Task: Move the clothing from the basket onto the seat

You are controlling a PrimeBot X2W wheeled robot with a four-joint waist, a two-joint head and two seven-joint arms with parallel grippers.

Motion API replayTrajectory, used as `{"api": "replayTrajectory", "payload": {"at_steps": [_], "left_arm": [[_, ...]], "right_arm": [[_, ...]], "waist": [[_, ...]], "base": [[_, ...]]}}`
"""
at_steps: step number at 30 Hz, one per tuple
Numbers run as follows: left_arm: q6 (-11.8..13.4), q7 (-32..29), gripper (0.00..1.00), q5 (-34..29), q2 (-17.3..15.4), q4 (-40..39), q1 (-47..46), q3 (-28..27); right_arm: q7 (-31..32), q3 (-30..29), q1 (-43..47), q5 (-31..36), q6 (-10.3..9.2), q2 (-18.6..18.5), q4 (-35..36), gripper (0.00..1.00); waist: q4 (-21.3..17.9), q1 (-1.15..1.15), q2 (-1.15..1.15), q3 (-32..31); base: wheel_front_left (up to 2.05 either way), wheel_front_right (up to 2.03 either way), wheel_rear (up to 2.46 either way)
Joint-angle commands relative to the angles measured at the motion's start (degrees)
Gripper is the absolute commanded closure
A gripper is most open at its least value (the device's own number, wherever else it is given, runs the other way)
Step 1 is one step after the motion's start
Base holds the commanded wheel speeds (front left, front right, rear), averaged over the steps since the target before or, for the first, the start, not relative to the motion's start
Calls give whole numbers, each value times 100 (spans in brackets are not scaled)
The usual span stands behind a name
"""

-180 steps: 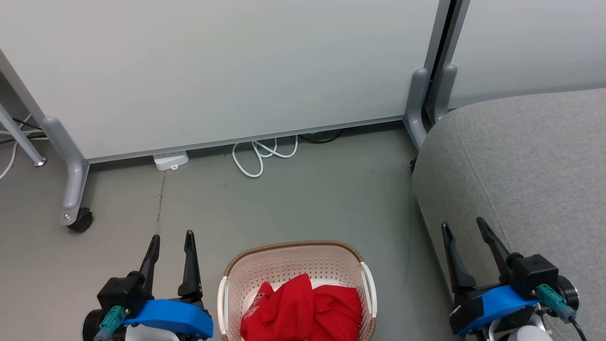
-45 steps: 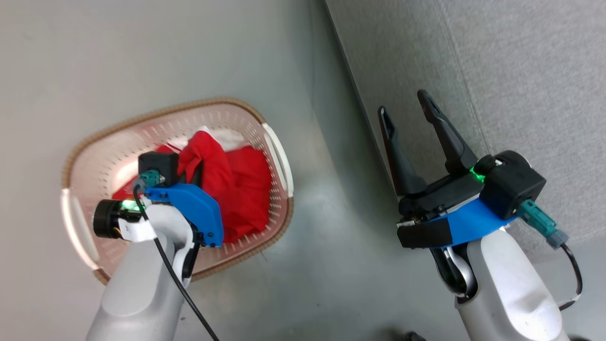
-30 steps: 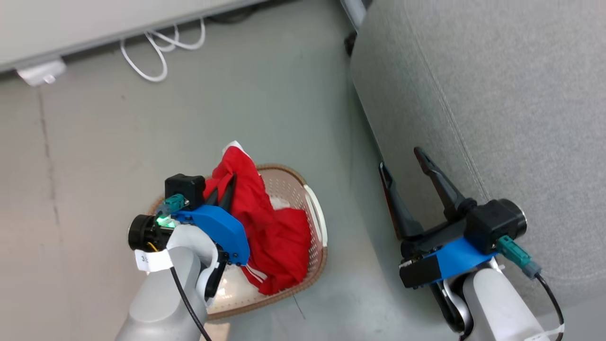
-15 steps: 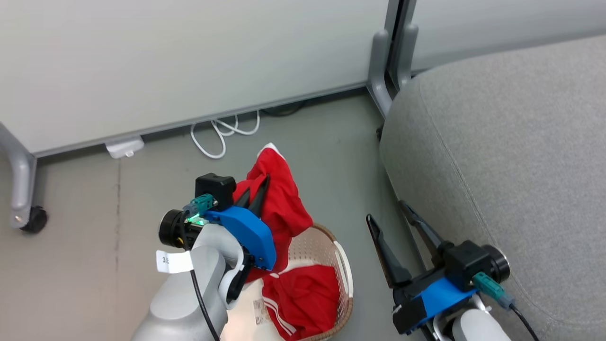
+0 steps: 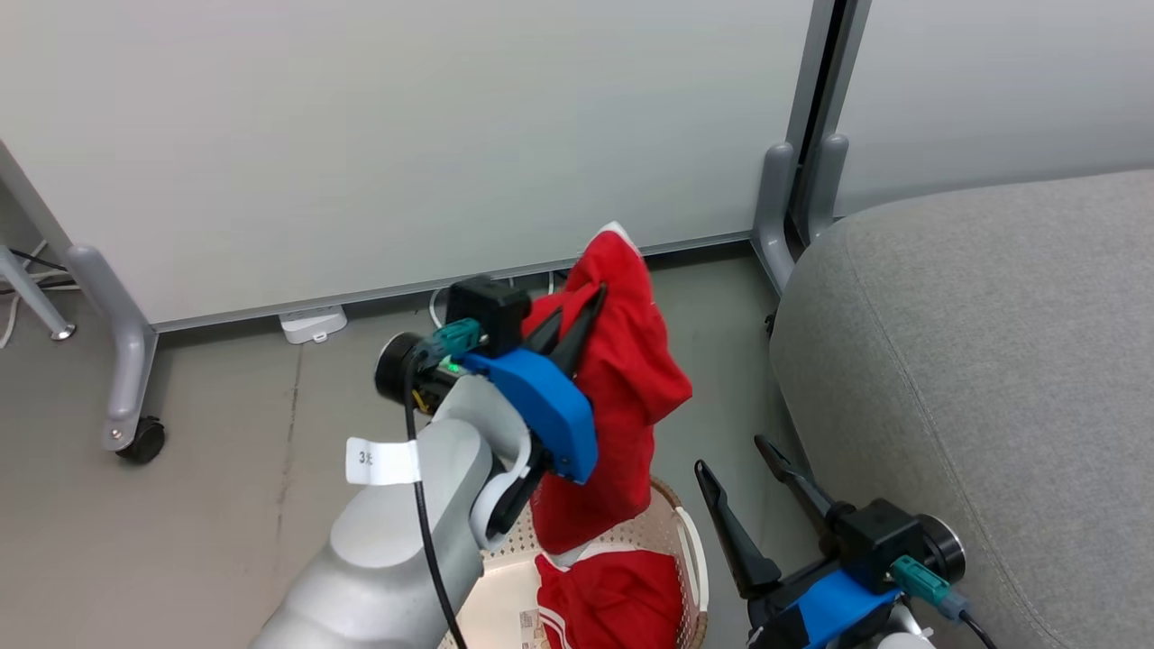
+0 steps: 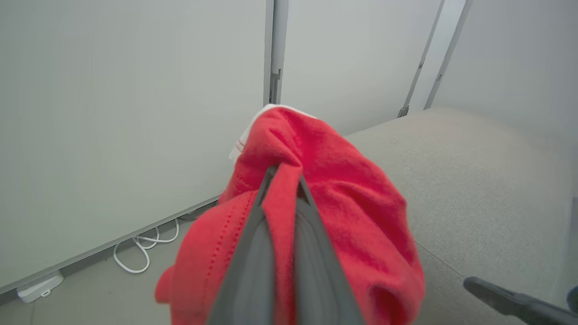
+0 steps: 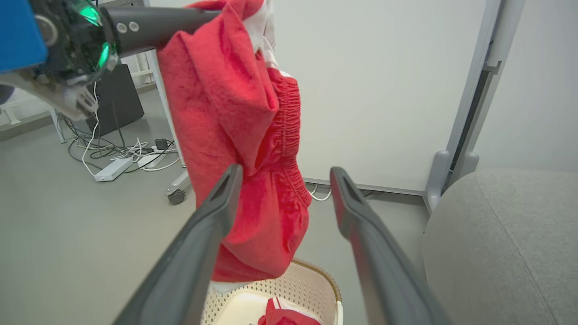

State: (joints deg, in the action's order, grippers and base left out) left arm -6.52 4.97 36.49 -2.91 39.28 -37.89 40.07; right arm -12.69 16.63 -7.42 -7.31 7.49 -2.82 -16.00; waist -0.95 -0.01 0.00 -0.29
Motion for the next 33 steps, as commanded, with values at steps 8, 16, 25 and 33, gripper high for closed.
{"api": "replayTrajectory", "payload": {"at_steps": [8, 16, 25, 33], "left_arm": [[228, 6, 100, 355, 2, -252, -500, 651], [429, 132, 100, 820, 1, -386, -788, 1074], [518, 228, 100, 1074, 0, -191, -899, 1435], [554, 277, 100, 1320, 0, -153, -985, 1704]], "right_arm": [[87, 72, 172, -30, 1, -13, 84, 0], [143, 156, 184, -37, 1, -13, 117, 0], [241, 225, 86, -13, 1, -13, 93, 0], [296, 669, -594, -217, 1, -13, -494, 0]], "waist": [[63, 1, 0, -51], [29, 1, 0, -56], [8, 1, 0, -65], [45, 1, 0, -47]], "base": [[0, 0, 0], [0, 0, 0], [0, 0, 0], [0, 0, 0]]}}
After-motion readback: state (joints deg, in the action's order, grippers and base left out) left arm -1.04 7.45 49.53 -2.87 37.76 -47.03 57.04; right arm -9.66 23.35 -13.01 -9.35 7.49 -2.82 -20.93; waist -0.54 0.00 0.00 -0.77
